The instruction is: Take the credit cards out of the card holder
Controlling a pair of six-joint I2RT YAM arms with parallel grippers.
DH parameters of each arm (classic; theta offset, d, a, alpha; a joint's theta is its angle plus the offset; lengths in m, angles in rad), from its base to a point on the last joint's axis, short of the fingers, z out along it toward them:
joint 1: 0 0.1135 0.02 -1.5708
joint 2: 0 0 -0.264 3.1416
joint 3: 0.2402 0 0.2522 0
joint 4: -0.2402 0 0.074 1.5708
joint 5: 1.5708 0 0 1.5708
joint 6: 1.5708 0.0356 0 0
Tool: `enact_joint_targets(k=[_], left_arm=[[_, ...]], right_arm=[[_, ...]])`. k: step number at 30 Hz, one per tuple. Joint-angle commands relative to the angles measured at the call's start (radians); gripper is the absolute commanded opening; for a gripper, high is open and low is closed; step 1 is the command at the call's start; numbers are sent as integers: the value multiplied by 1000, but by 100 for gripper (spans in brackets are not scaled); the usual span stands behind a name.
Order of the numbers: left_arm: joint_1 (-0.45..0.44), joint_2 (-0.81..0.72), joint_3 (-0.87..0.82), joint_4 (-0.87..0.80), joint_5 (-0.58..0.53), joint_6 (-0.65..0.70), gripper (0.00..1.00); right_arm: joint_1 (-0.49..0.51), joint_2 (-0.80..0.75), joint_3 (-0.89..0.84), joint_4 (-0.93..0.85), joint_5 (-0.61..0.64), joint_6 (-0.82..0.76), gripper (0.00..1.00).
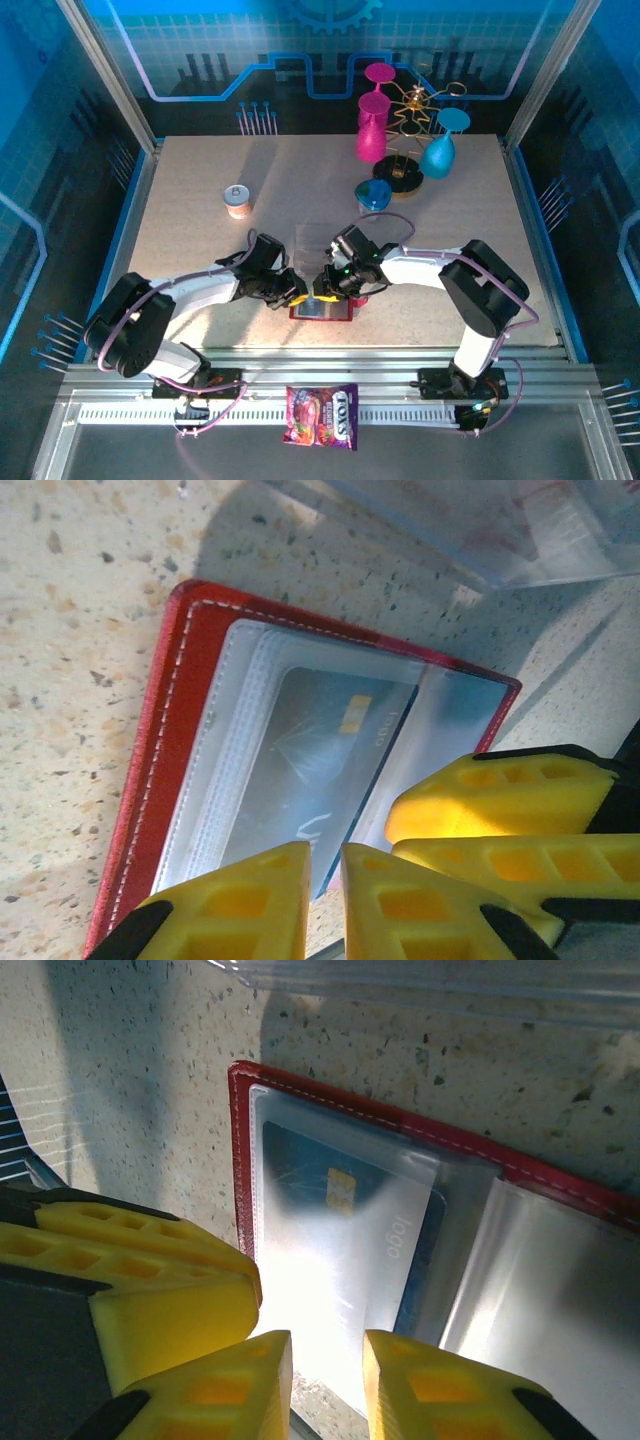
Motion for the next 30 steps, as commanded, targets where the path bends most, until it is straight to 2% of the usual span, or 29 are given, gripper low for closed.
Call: enact_joint_targets(k=[1, 30], left_arm=[[6, 18, 3, -39, -11, 31, 16], [6, 25, 8, -55, -19, 37, 16]], right_arm=[[12, 16, 8, 13, -16, 10, 27], [16, 48, 0, -24, -14, -11, 30]])
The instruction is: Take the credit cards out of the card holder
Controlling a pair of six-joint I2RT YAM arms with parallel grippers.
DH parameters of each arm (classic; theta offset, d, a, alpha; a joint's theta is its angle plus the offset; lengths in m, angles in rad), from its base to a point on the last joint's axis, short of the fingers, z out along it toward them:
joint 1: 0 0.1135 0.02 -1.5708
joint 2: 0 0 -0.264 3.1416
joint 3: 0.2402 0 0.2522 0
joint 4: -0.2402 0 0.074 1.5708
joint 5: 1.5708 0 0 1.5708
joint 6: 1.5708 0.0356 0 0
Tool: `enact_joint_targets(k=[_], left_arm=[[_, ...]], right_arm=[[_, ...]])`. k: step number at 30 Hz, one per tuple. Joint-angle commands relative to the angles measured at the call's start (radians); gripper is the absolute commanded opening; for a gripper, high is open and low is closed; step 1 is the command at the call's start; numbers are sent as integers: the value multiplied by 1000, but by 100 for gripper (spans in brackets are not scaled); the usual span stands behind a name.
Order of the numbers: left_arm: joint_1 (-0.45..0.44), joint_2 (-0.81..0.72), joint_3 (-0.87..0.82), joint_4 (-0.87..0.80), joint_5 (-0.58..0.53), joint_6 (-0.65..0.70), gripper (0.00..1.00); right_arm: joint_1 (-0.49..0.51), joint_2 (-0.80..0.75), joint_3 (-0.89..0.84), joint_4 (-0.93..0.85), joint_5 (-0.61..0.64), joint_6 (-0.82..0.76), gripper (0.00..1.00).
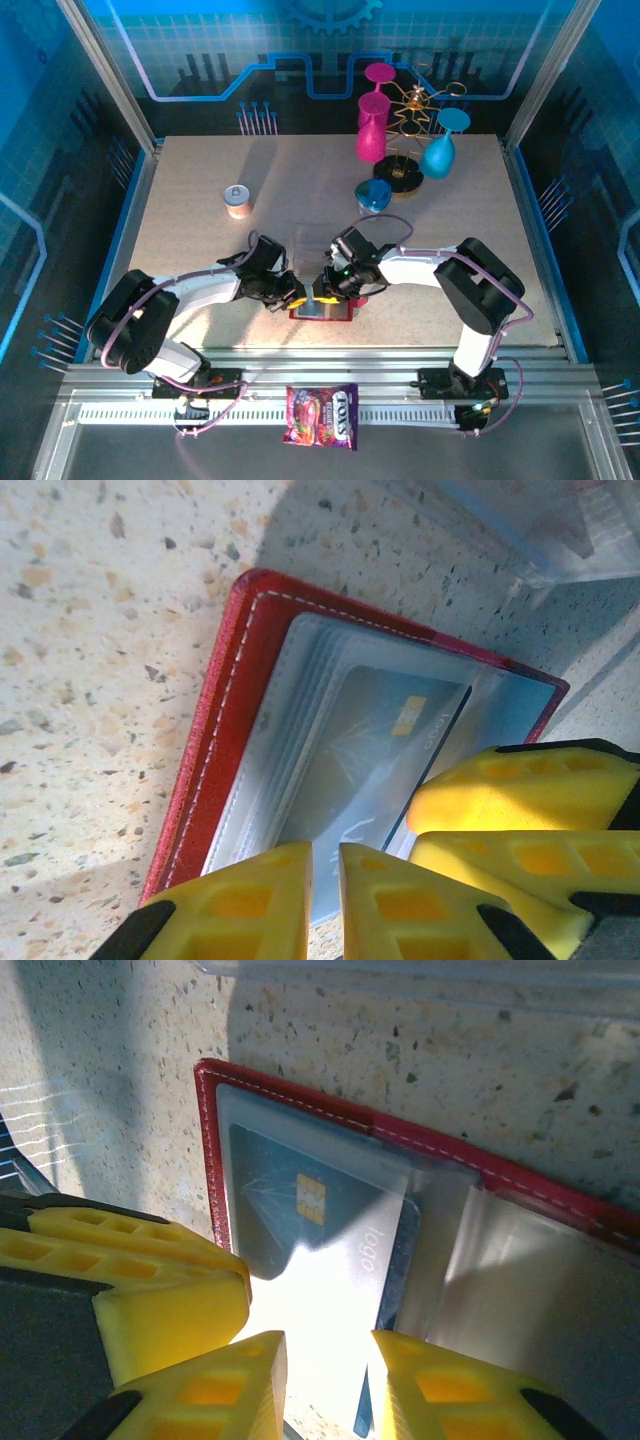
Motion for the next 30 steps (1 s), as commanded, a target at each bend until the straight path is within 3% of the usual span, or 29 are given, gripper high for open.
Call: enact_joint_targets(k=[1, 30], left_arm=[[6, 4, 8, -28, -11, 23, 16], [6, -1, -3, -18, -13, 14, 16]], right_arm=[[14, 21, 3, -40, -8, -16, 30], [-2, -39, 54, -170, 62, -85, 31]])
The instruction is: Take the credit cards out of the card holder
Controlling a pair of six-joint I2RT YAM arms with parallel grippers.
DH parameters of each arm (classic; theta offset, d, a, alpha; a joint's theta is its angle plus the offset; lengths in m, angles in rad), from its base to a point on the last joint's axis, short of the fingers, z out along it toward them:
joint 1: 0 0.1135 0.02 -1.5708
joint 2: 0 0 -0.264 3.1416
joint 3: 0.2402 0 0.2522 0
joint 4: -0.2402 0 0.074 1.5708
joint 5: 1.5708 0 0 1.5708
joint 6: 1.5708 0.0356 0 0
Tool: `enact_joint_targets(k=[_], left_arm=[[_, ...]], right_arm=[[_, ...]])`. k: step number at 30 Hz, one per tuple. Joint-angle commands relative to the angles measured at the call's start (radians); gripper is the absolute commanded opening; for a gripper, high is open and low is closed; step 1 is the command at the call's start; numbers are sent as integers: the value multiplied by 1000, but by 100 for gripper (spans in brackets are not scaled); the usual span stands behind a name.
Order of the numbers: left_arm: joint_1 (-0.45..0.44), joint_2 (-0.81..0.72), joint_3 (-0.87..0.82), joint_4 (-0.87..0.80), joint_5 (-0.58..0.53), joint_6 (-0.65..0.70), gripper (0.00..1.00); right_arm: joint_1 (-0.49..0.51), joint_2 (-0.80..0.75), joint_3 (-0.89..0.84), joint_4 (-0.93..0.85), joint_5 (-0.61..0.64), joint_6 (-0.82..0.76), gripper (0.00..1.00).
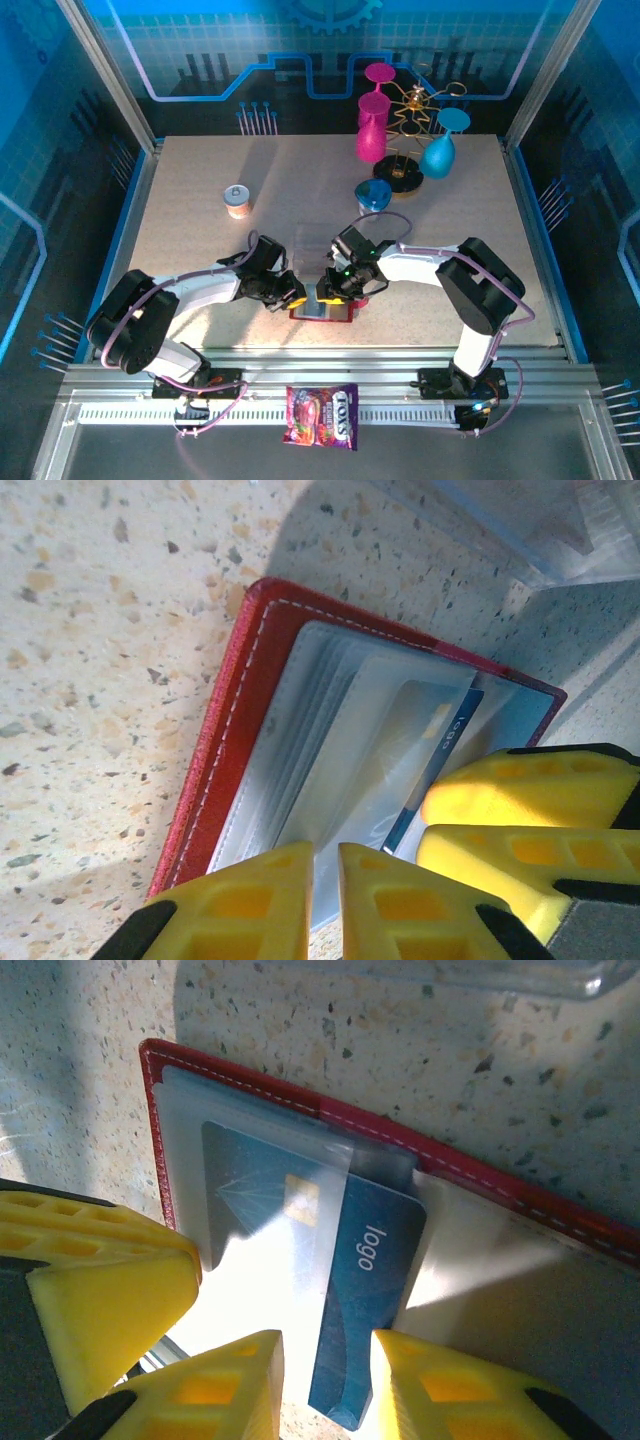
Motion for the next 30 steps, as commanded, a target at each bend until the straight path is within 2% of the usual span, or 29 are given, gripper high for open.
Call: enact_joint_targets(k=[1, 11, 22, 30], left_arm=[[6, -1, -3, -19, -11, 14, 16], [5, 2, 7, -13, -5, 12, 14], [5, 7, 20, -17, 3, 21, 8], [3, 27, 17, -24, -1, 31, 8]], right_arm=[[-1, -40, 14, -35, 13, -12, 31], [-4, -89, -23, -2, 19, 12, 30], [-26, -108, -135, 140, -33, 85, 27], [-39, -106, -181, 210, -60, 110, 26]])
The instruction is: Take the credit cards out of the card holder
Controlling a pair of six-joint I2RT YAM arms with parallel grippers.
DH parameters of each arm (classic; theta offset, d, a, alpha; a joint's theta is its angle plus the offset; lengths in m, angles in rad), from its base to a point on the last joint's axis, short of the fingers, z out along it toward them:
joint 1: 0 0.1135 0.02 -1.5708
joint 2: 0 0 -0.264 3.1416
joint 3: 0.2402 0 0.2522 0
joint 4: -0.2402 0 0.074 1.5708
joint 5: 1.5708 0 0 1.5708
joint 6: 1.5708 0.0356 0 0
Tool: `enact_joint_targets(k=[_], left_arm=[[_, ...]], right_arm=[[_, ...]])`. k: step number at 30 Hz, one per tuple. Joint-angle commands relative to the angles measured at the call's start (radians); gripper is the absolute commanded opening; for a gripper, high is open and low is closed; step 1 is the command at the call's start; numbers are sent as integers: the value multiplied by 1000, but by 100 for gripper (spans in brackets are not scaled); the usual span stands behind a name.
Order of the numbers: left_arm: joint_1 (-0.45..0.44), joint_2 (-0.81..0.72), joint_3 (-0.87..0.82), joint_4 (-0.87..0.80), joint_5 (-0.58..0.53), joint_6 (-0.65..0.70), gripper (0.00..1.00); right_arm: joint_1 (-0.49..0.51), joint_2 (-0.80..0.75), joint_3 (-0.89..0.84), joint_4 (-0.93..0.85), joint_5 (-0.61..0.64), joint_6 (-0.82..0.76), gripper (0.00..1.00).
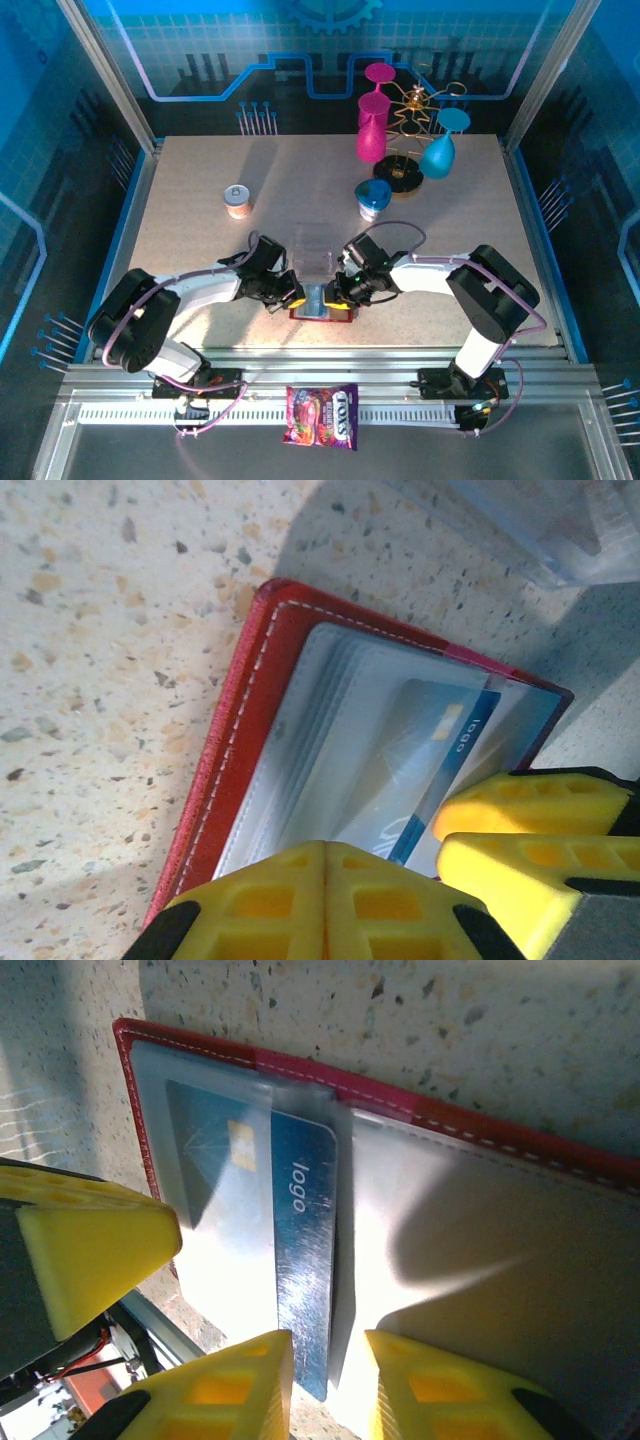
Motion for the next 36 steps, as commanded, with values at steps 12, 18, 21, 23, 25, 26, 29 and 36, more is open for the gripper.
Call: enact_joint_targets(k=[12, 18, 21, 23, 25, 26, 29, 36], left_arm=[[3, 43, 15, -34, -9, 38, 7], [3, 48, 3, -28, -10, 34, 7], [2, 52, 6, -28, -9, 33, 7], [1, 52, 8, -29, -8, 33, 7], [1, 54, 9, -31, -8, 33, 7], [3, 56, 11, -31, -8, 33, 7], [1, 60, 14, -35, -8, 33, 7], [2, 63, 17, -42, -12, 33, 7]], right_arm=[[-19, 6, -35, 98, -51, 35, 25], [-21, 21, -37, 110, -58, 37, 25], [-21, 30, -36, 110, -61, 38, 25], [-20, 33, -37, 109, -59, 39, 25], [-21, 33, -37, 106, -56, 40, 25], [-21, 33, -36, 103, -53, 39, 25], [-23, 29, -30, 91, -43, 36, 25], [-31, -3, -36, 80, -29, 37, 27]])
